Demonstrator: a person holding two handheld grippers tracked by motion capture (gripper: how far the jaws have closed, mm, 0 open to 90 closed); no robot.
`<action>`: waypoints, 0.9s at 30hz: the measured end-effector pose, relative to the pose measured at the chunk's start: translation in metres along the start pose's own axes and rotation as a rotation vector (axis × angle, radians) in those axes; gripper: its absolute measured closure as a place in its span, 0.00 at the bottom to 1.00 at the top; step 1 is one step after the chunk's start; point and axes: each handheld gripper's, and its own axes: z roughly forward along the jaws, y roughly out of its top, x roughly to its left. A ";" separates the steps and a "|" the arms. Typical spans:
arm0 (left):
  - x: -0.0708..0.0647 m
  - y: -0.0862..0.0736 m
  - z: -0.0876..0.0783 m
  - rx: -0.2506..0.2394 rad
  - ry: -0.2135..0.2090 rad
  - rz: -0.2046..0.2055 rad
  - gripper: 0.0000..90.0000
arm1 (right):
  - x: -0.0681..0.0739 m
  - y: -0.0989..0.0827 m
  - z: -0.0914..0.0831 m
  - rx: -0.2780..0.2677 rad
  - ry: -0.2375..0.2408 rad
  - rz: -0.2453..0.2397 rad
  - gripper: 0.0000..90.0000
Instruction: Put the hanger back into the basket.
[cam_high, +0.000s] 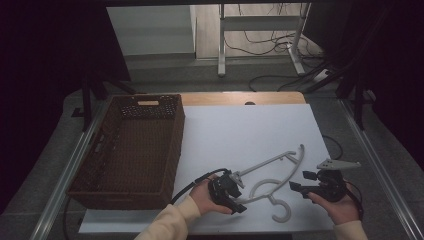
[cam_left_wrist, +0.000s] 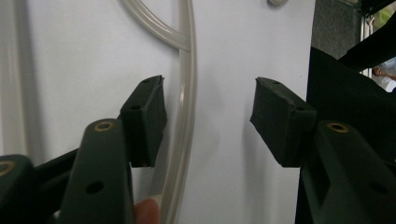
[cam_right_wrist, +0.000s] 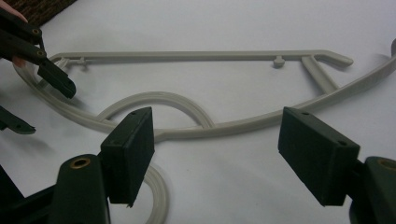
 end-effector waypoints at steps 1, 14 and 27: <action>0.000 0.000 0.001 0.002 -0.001 0.002 0.49 | 0.000 0.000 0.000 0.000 0.000 0.000 0.30; -0.002 0.001 0.011 0.032 0.028 0.003 0.62 | 0.000 0.000 -0.001 -0.003 0.002 0.001 0.30; -0.009 0.001 0.013 0.057 0.131 0.057 0.81 | 0.000 0.000 0.000 -0.001 -0.001 0.000 0.30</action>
